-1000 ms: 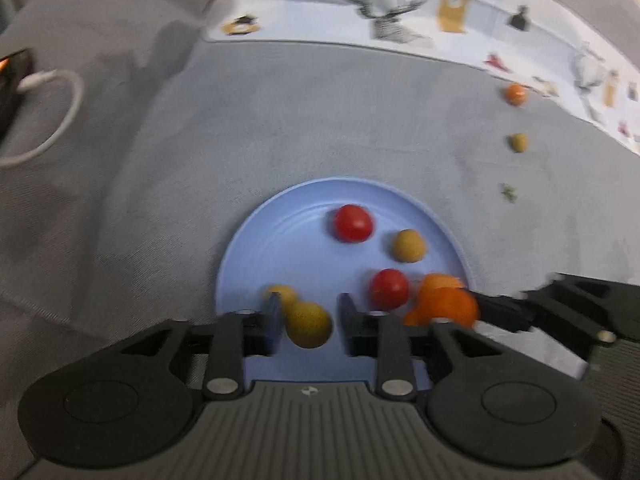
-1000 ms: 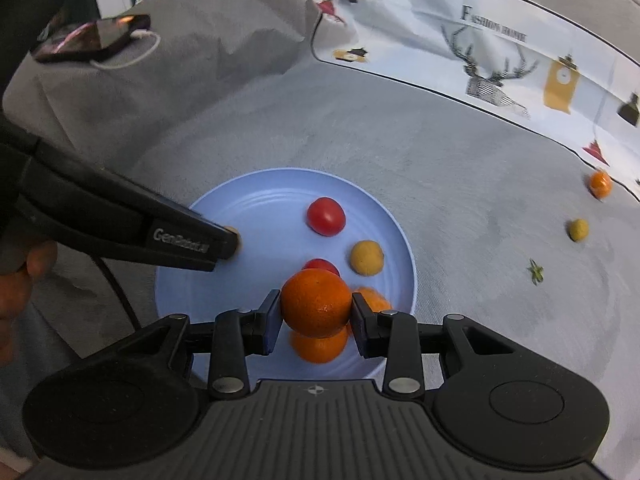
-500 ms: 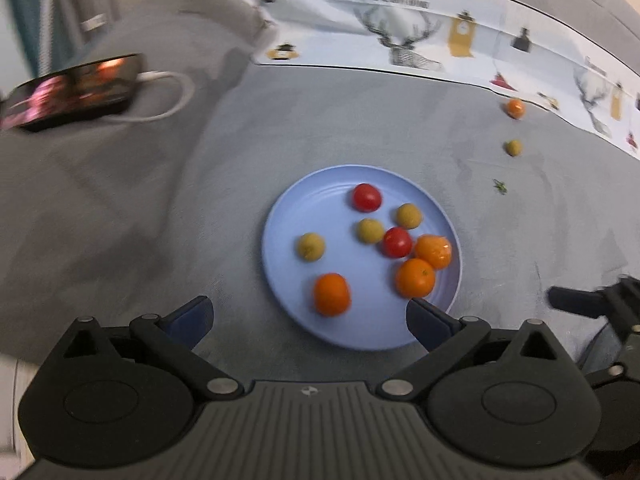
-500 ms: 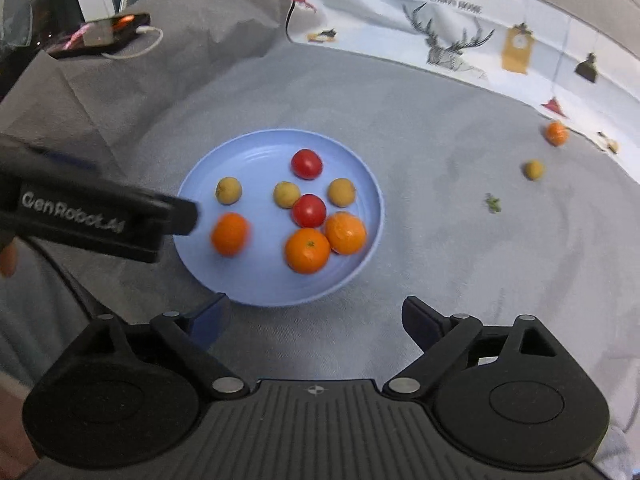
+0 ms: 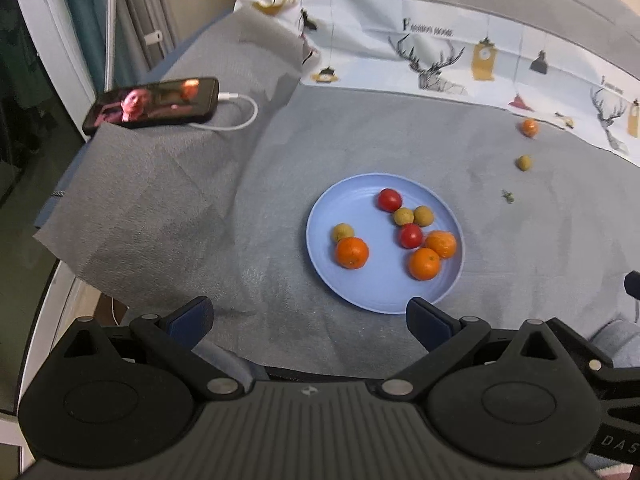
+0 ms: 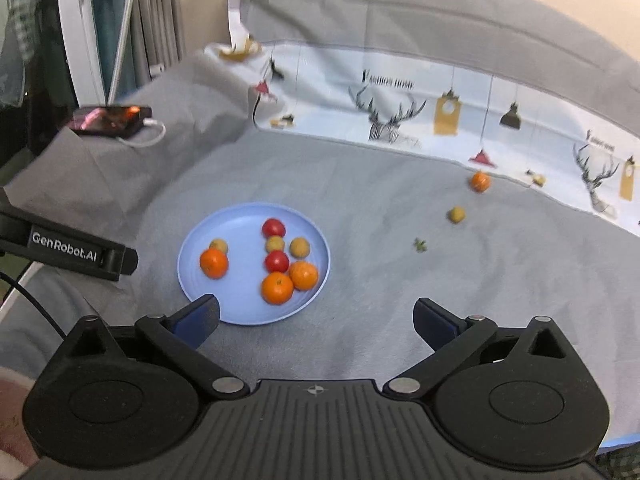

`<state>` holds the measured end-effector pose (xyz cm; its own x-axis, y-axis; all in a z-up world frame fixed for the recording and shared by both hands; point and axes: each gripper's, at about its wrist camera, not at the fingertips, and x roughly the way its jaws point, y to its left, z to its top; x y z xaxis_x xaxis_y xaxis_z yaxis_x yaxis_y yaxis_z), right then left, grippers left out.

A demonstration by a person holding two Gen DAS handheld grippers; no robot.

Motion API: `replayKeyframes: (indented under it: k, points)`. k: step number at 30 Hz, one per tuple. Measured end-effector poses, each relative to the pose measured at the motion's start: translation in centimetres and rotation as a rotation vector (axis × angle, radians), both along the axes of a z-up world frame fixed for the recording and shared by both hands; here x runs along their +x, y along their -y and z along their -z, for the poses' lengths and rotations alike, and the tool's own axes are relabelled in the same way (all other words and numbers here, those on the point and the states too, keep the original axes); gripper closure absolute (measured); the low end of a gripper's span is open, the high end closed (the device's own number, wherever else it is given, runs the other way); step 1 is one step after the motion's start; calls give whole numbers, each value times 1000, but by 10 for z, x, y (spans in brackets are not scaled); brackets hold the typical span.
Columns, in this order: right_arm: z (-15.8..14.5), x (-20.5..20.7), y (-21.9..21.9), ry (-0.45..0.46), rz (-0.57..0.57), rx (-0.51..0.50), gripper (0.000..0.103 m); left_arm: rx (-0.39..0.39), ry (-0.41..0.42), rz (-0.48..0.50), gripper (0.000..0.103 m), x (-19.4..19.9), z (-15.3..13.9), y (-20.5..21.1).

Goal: Organize fruits
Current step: 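Lift both tools away from the plate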

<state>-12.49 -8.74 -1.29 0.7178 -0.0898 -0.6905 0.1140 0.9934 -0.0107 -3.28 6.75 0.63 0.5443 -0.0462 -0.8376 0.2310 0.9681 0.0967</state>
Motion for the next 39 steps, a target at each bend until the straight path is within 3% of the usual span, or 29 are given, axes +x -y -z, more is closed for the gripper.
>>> replayKeyframes:
  k: [18,39]
  points:
    - [-42,-63,-19,189,-14,-68,1,-19,142,44,0,-59,-40,1]
    - [-55,-80,-34,231,-38,-114,1,-51,185,43,0,-72,-52,-12]
